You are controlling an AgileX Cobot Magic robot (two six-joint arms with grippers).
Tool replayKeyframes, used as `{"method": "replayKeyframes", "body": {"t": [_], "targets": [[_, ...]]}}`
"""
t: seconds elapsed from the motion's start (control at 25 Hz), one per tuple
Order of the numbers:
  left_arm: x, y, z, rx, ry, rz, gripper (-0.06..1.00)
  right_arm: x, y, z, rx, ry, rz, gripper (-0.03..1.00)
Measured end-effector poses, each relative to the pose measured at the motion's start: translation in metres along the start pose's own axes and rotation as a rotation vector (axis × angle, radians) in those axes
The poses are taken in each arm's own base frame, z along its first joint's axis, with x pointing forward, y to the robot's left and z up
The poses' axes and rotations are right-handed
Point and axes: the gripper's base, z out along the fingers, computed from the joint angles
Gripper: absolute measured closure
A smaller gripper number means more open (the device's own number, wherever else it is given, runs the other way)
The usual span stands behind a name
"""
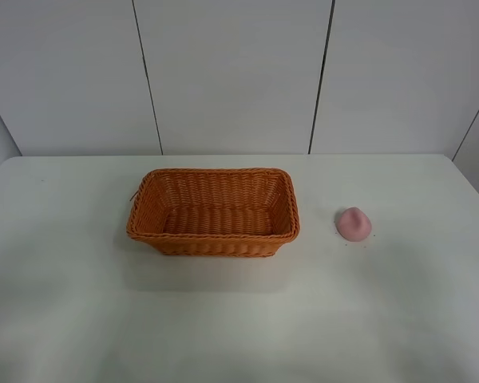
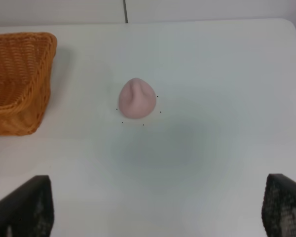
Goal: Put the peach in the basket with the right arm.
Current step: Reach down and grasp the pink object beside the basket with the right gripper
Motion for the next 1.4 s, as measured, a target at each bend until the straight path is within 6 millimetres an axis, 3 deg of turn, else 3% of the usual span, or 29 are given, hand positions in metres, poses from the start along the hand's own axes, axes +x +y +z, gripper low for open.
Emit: {"method": "replayKeyframes", "body": {"t": [0.48, 0.68, 0.96, 1.2, 1.4], "targets": [[0.0, 0.0, 0.0, 0.0, 0.0, 0.0, -0.04, -0.002, 0.0, 0.002, 0.001, 0.017, 0.0, 0.32], [0.0, 0.0, 0.0, 0.0, 0.0, 0.0, -0.04, -0.024, 0.001, 0.026, 0.008, 0.188, 0.0, 0.32], [0.0, 0.0, 0.0, 0.0, 0.0, 0.0, -0.04, -0.075, 0.003, 0.095, 0.021, 0.495, 0.0, 0.32], [0.0, 0.0, 0.0, 0.0, 0.0, 0.0, -0.04, -0.102, 0.004, 0.185, 0.031, 0.725, 0.0, 0.32], [0.0, 0.0, 0.0, 0.0, 0.0, 0.0, -0.04, -0.12, 0.006, 0.258, 0.032, 0.81, 0.005, 0.32]]}}
